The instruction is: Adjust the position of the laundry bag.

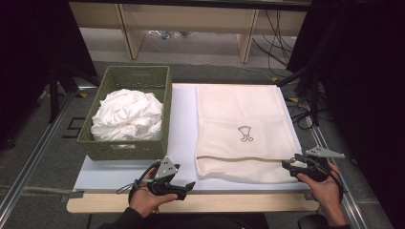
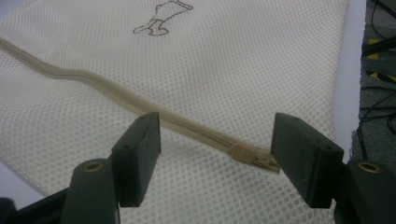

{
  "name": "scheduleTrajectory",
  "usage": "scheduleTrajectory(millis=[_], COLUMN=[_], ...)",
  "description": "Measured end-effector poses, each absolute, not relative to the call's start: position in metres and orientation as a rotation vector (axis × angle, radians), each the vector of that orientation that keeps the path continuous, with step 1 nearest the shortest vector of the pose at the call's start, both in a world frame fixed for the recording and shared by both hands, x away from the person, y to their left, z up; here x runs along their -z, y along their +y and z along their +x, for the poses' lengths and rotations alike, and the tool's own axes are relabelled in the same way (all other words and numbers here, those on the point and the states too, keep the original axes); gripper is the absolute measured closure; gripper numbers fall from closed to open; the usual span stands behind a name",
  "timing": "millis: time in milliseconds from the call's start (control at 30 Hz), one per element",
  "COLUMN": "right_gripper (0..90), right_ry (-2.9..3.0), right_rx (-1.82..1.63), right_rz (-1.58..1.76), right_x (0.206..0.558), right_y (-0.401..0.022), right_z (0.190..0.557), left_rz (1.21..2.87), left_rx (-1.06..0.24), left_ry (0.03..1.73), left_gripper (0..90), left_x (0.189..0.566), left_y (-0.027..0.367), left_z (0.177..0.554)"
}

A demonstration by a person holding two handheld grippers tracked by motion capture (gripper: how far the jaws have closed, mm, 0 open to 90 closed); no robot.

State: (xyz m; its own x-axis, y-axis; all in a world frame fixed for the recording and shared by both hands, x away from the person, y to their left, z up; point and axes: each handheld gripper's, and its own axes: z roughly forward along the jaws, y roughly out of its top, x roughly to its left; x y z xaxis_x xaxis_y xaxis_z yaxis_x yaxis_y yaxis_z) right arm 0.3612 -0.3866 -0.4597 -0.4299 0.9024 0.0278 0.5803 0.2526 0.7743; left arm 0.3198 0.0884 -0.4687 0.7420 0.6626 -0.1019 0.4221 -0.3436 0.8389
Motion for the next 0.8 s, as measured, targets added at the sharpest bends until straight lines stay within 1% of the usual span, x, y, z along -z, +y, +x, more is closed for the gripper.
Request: scheduleTrajectory(millis=[67, 233, 300, 433, 500, 567, 600, 667, 700, 733, 800], right_gripper=[34.1, 34.2, 34.3, 34.2, 33.7, 33.6, 33.7, 34.2, 34.2, 34.2, 34.3], right_ry=[2.107, 2.121, 2.116, 2.105, 2.089, 2.084, 2.105, 2.112, 2.121, 2.115, 2.099], right_rx=[-1.026, -1.039, -1.044, -1.011, -1.044, -1.040, -1.041, -1.035, -1.042, -1.043, -1.031], right_rz=[1.355, 1.346, 1.367, 1.368, 1.402, 1.437, 1.385, 1.387, 1.392, 1.399, 1.384], right_x=[0.460, 0.462, 0.461, 0.462, 0.462, 0.462, 0.463, 0.463, 0.463, 0.463, 0.463], right_y=[-0.386, -0.388, -0.387, -0.390, -0.390, -0.390, -0.393, -0.395, -0.395, -0.395, -0.397], right_z=[0.362, 0.363, 0.362, 0.362, 0.362, 0.361, 0.364, 0.364, 0.364, 0.364, 0.365], left_rz=[2.007, 1.990, 2.021, 2.034, 2.053, 2.047, 2.032, 2.042, 2.024, 2.048, 2.004], left_rx=[-0.318, -0.313, -0.311, -0.338, -0.352, -0.350, -0.349, -0.338, -0.338, -0.348, -0.329], left_ry=[0.815, 0.810, 0.787, 0.781, 0.751, 0.752, 0.772, 0.776, 0.771, 0.745, 0.795], left_gripper=[19.2, 19.4, 19.3, 18.7, 18.7, 19.0, 19.0, 19.0, 19.0, 19.0, 18.8], left_x=[0.468, 0.469, 0.468, 0.469, 0.468, 0.468, 0.469, 0.469, 0.470, 0.469, 0.471], left_y=[0.089, 0.083, 0.082, 0.075, 0.074, 0.072, 0.071, 0.070, 0.069, 0.071, 0.067], left_z=[0.320, 0.320, 0.321, 0.323, 0.327, 0.329, 0.329, 0.331, 0.332, 0.334, 0.335])
